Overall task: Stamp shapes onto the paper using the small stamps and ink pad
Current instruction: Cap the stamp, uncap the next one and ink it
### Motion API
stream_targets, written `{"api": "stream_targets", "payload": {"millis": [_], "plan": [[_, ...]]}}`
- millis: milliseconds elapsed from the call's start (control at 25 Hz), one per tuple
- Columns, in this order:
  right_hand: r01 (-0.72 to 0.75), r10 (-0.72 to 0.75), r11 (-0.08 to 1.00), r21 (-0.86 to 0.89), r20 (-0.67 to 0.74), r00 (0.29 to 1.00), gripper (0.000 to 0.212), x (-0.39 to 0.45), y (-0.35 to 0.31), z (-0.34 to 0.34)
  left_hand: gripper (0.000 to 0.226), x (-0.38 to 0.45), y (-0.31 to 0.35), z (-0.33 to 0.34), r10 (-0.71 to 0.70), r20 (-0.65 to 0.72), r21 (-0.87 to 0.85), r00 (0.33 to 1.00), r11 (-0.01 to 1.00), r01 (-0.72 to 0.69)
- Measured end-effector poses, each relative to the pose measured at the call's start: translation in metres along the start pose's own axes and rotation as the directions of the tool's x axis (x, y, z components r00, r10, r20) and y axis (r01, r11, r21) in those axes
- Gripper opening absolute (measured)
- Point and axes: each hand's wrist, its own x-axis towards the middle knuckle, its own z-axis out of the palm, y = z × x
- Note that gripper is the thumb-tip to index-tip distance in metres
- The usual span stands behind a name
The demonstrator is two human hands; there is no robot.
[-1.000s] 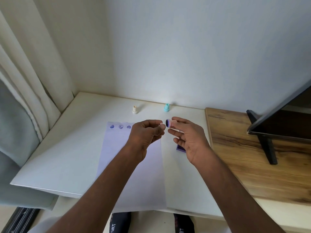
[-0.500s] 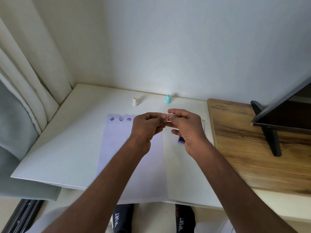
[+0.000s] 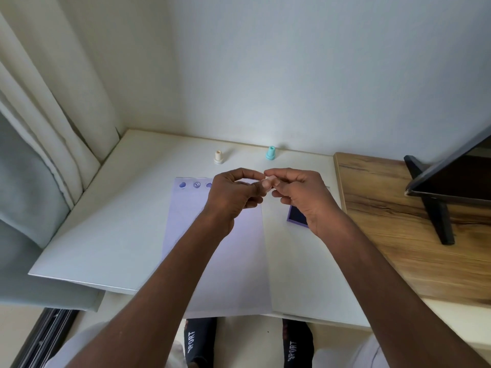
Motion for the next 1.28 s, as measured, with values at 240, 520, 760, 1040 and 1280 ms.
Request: {"api": "stream_targets", "payload": {"millis": [240,520,760,1040,1280], "plan": [[-0.115,0.095,0.976,0.186,0.115,0.989,0.018,0.004,0.002,-0.002,0.026,0.001,0.007,-0.008,-0.021,0.109,0.01,0.994,1.0,0.02],[-0.156,0.065,0.909,0.385,0.239,0.969,0.027,0.001,-0.003,-0.005,0.031,0.004,0.009,-0.013,-0.052,0.129,-0.171,0.99,0.983,0.073],[0.004,-0.023,0.98,0.201,0.097,0.995,0.029,-0.002,-0.002,0.01,0.021,0.006,0.009,-0.017,-0.127,0.144,-0.209,0.981,0.965,0.156],[0.035,-0.043,0.989,0.142,0.055,0.998,0.016,0.002,0.004,0.013,0.02,0.005,0.007,-0.012,-0.115,0.098,-0.213,0.989,0.968,0.134],[-0.228,0.163,0.831,0.507,0.17,0.972,0.022,0.009,0.009,0.013,0.025,0.002,0.016,-0.028,-0.133,0.151,-0.109,0.98,0.983,0.15]]}}
